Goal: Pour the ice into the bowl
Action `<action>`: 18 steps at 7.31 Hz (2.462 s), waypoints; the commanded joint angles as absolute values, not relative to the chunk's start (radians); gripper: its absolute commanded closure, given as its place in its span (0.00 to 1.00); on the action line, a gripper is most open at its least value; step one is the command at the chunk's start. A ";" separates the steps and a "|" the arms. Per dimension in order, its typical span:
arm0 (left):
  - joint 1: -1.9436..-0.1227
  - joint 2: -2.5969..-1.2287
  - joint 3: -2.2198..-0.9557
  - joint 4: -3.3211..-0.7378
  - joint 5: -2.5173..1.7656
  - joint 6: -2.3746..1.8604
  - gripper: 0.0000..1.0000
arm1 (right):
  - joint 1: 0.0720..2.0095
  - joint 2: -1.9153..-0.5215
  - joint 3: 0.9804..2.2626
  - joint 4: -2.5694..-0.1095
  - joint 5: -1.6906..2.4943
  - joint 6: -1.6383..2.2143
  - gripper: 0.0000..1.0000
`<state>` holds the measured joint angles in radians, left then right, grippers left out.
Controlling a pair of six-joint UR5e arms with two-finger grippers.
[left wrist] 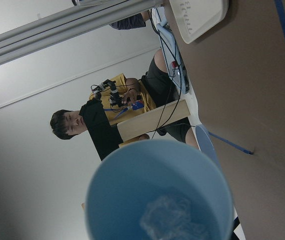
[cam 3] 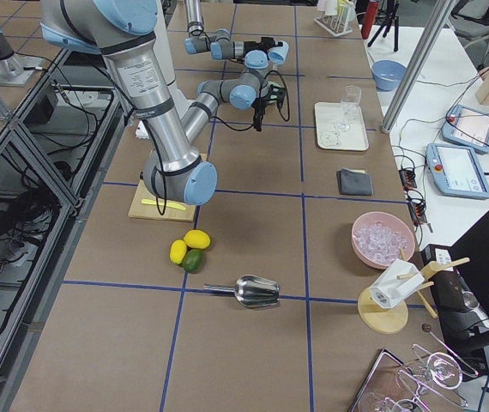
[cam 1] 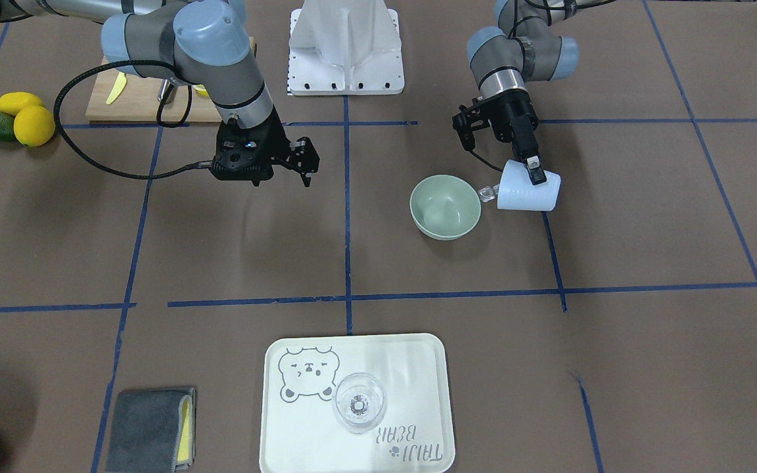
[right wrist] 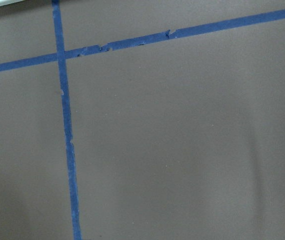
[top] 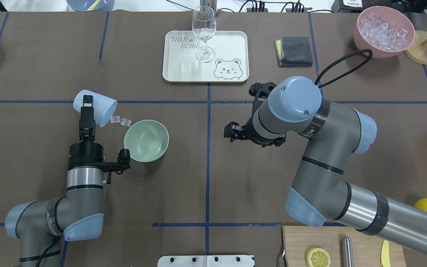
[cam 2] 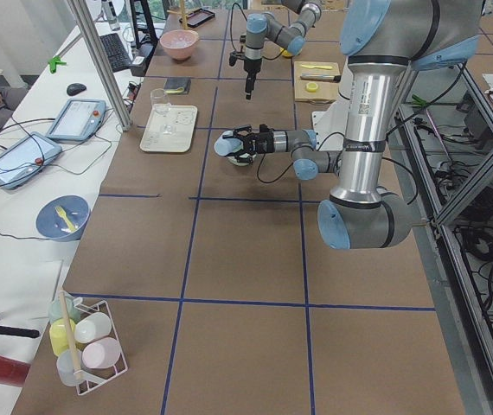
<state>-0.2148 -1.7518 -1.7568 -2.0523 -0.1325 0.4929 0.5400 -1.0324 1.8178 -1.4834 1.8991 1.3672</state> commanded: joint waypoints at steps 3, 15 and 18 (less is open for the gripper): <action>-0.210 -1.756 -1.756 -2.052 -0.126 0.532 1.00 | 0.540 -1.031 1.822 -1.483 1.901 1.381 0.00; -0.238 -1.736 -1.905 -2.241 -0.554 0.484 1.00 | 0.534 -1.017 1.824 -1.482 1.898 1.407 0.00; -0.297 -1.611 -1.982 -2.267 -0.750 0.113 1.00 | 0.531 -1.002 1.822 -1.482 1.896 1.432 0.00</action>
<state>-0.2719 -1.6580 -1.9481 -2.2537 -0.6779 0.2501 0.5325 -1.0095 1.8236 -1.4818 1.8962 1.4137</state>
